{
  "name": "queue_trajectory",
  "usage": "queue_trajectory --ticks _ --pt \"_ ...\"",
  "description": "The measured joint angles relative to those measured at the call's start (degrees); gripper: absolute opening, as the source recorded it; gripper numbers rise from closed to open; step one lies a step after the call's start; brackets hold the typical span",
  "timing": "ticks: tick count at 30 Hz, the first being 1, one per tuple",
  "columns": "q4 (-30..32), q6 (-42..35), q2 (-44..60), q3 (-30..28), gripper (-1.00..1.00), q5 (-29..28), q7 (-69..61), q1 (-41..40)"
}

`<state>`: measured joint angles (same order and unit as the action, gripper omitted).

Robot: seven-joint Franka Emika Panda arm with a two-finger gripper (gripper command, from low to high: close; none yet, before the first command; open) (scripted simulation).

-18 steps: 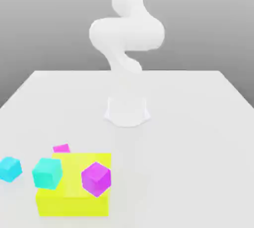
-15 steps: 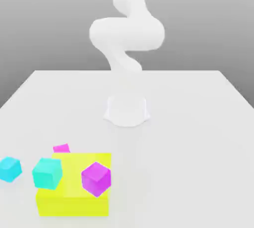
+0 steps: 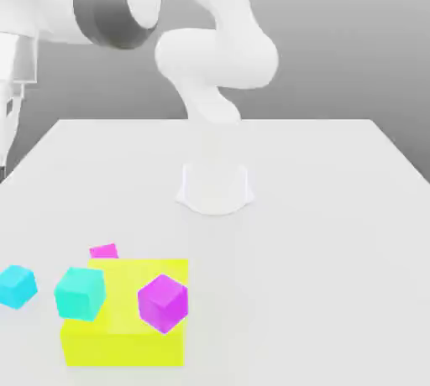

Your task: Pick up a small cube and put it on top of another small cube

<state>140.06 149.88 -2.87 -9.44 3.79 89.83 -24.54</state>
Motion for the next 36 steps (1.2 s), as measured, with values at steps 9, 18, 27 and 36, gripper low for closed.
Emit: queue_trajectory --ticks 9,18,27,36 --pt "2.49 8.55 19.02 -3.66 0.0 6.32 13.03 -7.17" --pt "0.91 14.67 26.99 0.23 -1.0 10.14 10.7 -10.6" --pt "5.93 6.99 14.16 -2.94 -1.0 5.3 17.76 -7.37" --pt "22.59 5.52 -4.73 0.72 -1.0 -1.28 41.96 -6.01"
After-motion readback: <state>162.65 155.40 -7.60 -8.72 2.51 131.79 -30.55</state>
